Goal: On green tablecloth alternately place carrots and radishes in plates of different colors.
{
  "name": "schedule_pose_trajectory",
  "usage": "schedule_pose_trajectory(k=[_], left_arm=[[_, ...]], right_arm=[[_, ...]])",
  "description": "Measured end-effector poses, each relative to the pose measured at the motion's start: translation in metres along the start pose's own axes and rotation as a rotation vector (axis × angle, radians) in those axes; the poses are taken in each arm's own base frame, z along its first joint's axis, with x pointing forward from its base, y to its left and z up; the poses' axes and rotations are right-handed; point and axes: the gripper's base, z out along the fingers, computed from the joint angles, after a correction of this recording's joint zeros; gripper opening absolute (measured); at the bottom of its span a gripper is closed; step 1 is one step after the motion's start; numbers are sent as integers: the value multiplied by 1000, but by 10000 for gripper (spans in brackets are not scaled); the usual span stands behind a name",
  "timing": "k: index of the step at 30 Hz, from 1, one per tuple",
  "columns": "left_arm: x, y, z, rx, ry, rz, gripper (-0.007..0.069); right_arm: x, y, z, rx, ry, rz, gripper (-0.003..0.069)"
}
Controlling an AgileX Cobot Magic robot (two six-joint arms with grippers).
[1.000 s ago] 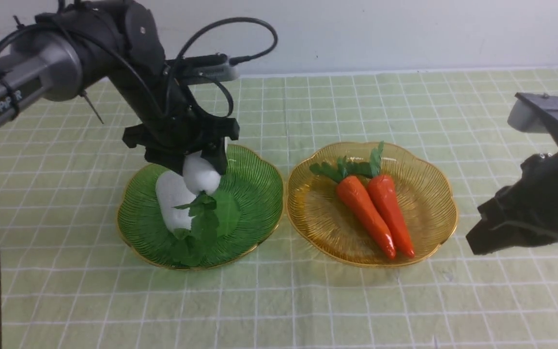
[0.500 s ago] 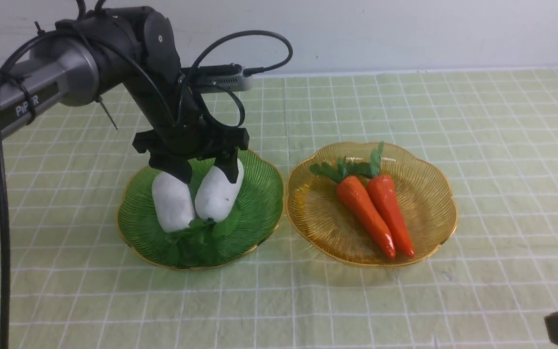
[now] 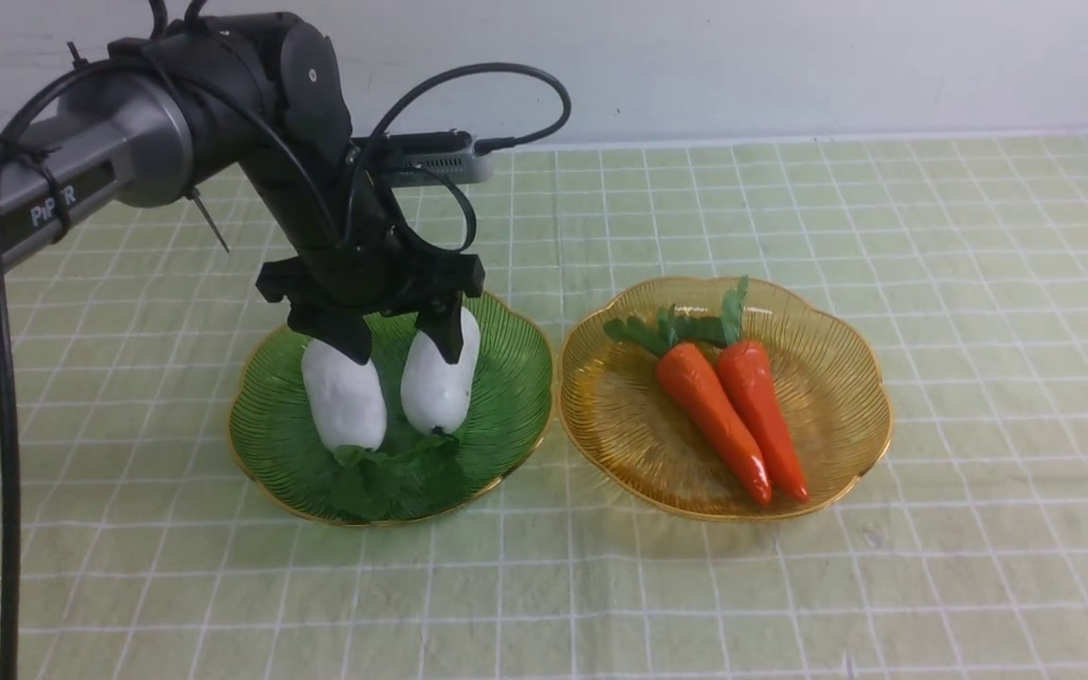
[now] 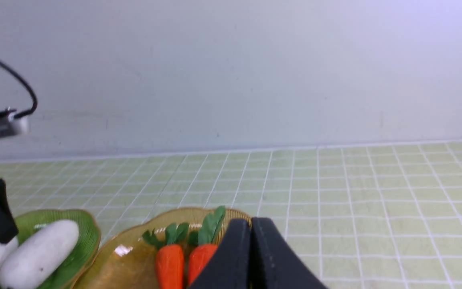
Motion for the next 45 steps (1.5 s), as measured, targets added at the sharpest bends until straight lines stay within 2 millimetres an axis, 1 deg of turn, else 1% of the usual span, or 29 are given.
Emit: schedule_pose_trajectory(k=[14, 16, 18, 20, 21, 25, 27, 28, 30, 32, 36, 37, 39, 42, 44, 45], left_arm=[[0, 0, 0, 0, 0, 2, 561], [0, 0, 0, 0, -1, 2, 549], [0, 0, 0, -1, -1, 3, 516], [0, 0, 0, -1, -1, 3, 442], [0, 0, 0, -2, -1, 3, 428], [0, 1, 0, -17, -4, 11, 223], [0, 2, 0, -27, 1, 16, 99], [1, 3, -1, -29, 9, 17, 51], [3, 3, -4, -33, 24, 19, 11], [5, 2, -9, -36, 30, 21, 0], [6, 0, -28, -32, 17, 28, -8], [6, -2, -34, -30, 7, 30, -8], [7, -3, -46, -21, -13, 31, -8], [10, -7, -64, 6, -53, 29, -8], [13, -9, -76, 21, -76, 29, -8], [15, -10, -84, 26, -93, 31, -8]], right_arm=[[-1, 0, 0, 4, -7, 3, -15], [-1, 0, 0, 4, -7, 3, -15], [-1, 0, 0, 4, -7, 3, -15], [-1, 0, 0, 4, -7, 3, -15], [-1, 0, 0, 4, -7, 3, -15], [-2, 0, -2, 1, -20, 3, -15], [-4, 1, -9, -7, -50, 0, -15], [-6, 2, -14, -17, -71, -9, -15], [-6, 3, -22, -29, -94, -47, -15], [-3, 3, -29, -33, -112, -105, -15], [16, 0, -34, -16, -96, -280, -15], [26, -1, -34, -8, -77, -352, -15], [42, -3, -33, -5, -44, -414, -15], [62, -6, -34, -4, -9, -463, -15], [79, -8, -34, -6, 19, -483, -15], [82, -8, -34, -7, 28, -487, -15]])
